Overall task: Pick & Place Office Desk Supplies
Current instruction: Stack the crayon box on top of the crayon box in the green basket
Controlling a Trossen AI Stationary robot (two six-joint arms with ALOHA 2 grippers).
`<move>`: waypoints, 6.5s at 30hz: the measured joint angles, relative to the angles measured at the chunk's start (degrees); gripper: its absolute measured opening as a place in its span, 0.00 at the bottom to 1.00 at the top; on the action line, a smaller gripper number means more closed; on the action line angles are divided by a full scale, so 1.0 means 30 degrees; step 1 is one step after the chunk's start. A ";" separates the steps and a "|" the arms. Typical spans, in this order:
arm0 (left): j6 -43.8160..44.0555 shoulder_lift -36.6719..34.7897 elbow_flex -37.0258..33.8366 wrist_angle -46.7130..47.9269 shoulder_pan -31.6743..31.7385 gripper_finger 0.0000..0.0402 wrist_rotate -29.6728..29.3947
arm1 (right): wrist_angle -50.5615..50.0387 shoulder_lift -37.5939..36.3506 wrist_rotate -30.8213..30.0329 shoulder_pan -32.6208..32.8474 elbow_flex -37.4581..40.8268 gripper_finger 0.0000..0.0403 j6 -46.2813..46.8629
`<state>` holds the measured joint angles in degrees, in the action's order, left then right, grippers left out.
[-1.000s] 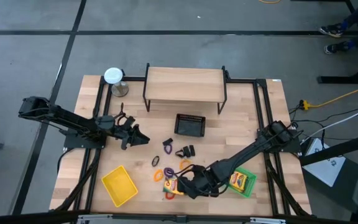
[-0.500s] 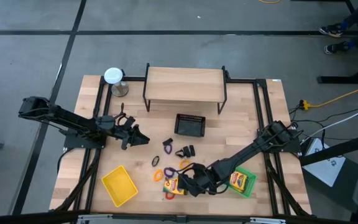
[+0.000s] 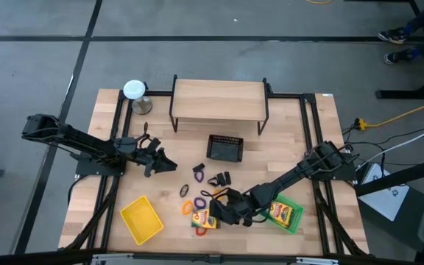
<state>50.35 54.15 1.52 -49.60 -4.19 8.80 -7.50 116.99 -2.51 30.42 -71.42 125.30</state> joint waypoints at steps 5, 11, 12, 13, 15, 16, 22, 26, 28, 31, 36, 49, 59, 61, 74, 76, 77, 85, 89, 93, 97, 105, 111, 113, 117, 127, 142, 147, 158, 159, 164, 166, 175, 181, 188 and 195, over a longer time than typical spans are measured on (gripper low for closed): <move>-0.0007 0.0000 0.0000 0.0039 0.0002 0.32 0.0006 | 0.0141 0.0000 0.0127 -0.0091 0.0005 0.35 -0.0409; 0.0007 0.0000 0.0000 0.0042 0.0000 0.32 0.0006 | 0.0360 0.0000 0.0127 -0.0091 0.0007 0.30 -0.0419; 0.0007 0.0000 0.0000 0.0042 0.0000 0.32 0.0006 | 0.0360 0.0000 0.0127 -0.0091 0.0007 0.28 -0.0419; 0.0011 0.0000 0.0000 0.0036 0.0000 0.32 0.0006 | 0.0360 0.0000 0.0127 -0.0091 0.0007 0.26 -0.0419; 0.0015 0.0000 0.0000 0.0042 0.0000 0.32 0.0006 | 0.0360 0.0000 0.0127 -0.0091 0.0007 0.21 -0.0419; 0.0015 0.0000 0.0000 0.0038 0.0000 0.32 0.0006 | 0.0360 0.0000 0.0127 -0.0091 0.0007 0.18 -0.0419; 0.0022 0.0000 0.0000 0.0044 0.0005 0.32 0.0011 | 0.0357 0.0000 -0.0172 -0.0189 0.0007 0.02 -0.0637; 0.0029 0.0000 0.0000 0.0044 0.0003 0.32 0.0013 | 0.0353 0.0000 -0.0416 -0.0251 0.0007 0.02 -0.0779; 0.0029 0.0000 0.0000 0.0044 0.0000 0.32 0.0013 | 0.0385 -0.0003 -0.0740 -0.0251 0.0007 0.01 -0.0800; 0.0029 0.0000 0.0000 0.0044 0.0000 0.32 0.0013 | 0.0857 -0.0115 -0.1282 -0.0251 0.0015 0.01 -0.0842; 0.0015 0.0000 0.0000 0.0044 0.0002 0.32 0.0013 | 0.1220 -0.0980 -0.2445 -0.0322 -0.0289 0.00 -0.1475; -0.0007 -0.0007 0.0000 0.0039 0.0007 0.32 -0.0023 | 0.0307 -0.4960 -0.7822 -0.0962 -0.0328 0.00 -0.4293; -0.0022 -0.0007 0.0000 0.0040 0.0007 0.32 -0.0103 | -0.1526 -0.8326 -1.2231 -0.1983 -0.0335 0.00 -0.7547; -0.0013 -0.0007 0.0000 0.0038 0.0007 0.32 -0.0113 | -0.2113 -0.8996 -1.3055 -0.2007 -0.0342 0.00 -0.7866; 0.0307 -0.0007 0.0000 0.0038 0.0007 0.32 -0.0140 | -0.3372 -1.2199 -2.4197 0.2948 -0.0342 0.00 -0.9426; 0.0347 -0.0007 0.0000 0.0043 0.0007 0.32 -0.0140 | -0.3381 -1.2161 -2.5752 0.4137 -0.0342 0.00 -0.8991; 0.0348 -0.0007 0.0000 0.0036 0.0007 0.32 -0.0140 | -0.3362 -1.2102 -2.6463 0.4647 -0.0342 0.00 -0.8710; 0.0503 -0.0007 0.0000 0.0037 0.0007 0.32 -0.0133 | -0.3477 -1.1849 -2.8695 0.7326 -0.0342 0.00 -0.7420; 0.0503 -0.0007 0.0000 0.0040 0.0005 0.32 -0.0133 | -0.4128 -1.1846 -2.8525 0.7893 -0.0342 0.00 -0.6382; 0.0501 -0.0007 0.0000 0.0036 0.0007 0.32 -0.0125 | -0.6668 -1.1842 -2.7212 0.8076 -0.0342 0.00 -0.3407; 0.0495 -0.0007 0.0000 0.0039 0.0007 0.32 -0.0118 | -0.9585 -1.1473 -2.4338 0.7854 -0.0341 0.00 0.0233; 0.0488 -0.0007 0.0000 0.0036 0.0007 0.32 -0.0111 | -1.1780 -1.1198 -1.8532 0.7036 -0.0335 0.00 0.1099; 0.0495 -0.0007 0.0000 0.0041 0.0006 0.32 -0.0111 | -1.4307 -1.1183 -1.4433 0.6500 -0.0335 0.00 0.1127; 0.0495 -0.0007 0.0000 0.0044 0.0007 0.32 -0.0111 | -1.4841 -1.1183 -1.3732 0.6390 -0.0335 0.00 0.0909; 0.0495 -0.0007 0.0000 0.0044 0.0006 0.32 -0.0111 | -1.5302 -1.1183 -1.3008 0.6496 -0.0335 0.00 0.0732; 0.0503 -0.0007 0.0000 0.0051 0.0015 0.32 -0.0118 | -1.6136 -1.0880 -1.2191 0.7466 -0.0335 0.00 0.0813; 0.1298 -0.0007 0.0000 0.0051 0.0073 0.32 -0.0133 | -1.7383 -1.0630 -1.1931 0.7986 -0.0328 0.00 0.0517; 0.1527 -0.0007 0.0000 0.0051 0.0073 0.32 -0.0204 | -1.7455 -1.0636 -1.1714 0.8653 -0.0328 0.00 0.0785; 0.1675 -0.0007 0.0000 0.0407 0.0073 0.32 -0.0271 | -1.7127 -1.0148 -1.1276 0.9214 -0.0070 0.00 0.0884; 0.1681 -0.0007 0.0000 0.0506 0.0073 0.32 -0.0271 | -1.6889 -1.0023 -1.1231 0.9252 0.0002 0.00 0.0888; 0.1986 -0.0006 0.0000 0.0619 0.0073 0.32 -0.0262 | -1.6076 -0.9308 -1.0909 0.9301 0.0205 0.00 0.0923; 0.2055 -0.0007 0.0000 0.0619 0.0073 0.32 -0.0227 | -1.6049 -0.9173 -1.0811 0.9315 0.0233 0.00 0.0944; 0.2595 -0.0007 0.0000 0.0563 0.0073 0.32 -0.0213 | -1.6235 -0.9632 -1.2608 0.9307 0.0233 0.00 0.0937; 0.2887 -0.0007 0.0000 0.0576 0.0073 0.32 -0.0205 | -1.6596 -0.9980 -1.2690 0.9307 0.0233 0.00 0.0937; 0.3187 -0.0007 0.0000 0.0605 0.0073 0.32 -0.0205 | -1.7176 -1.0185 -1.1656 0.9571 0.0233 0.00 0.0933; 0.3322 -0.0007 0.0000 0.0612 0.0073 0.32 -0.0205 | -1.7752 -1.0185 -1.0929 0.9766 0.0233 0.00 0.0949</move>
<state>60.31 54.13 1.52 -47.77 -3.97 8.19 -60.75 86.43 -35.30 59.72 -70.72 128.15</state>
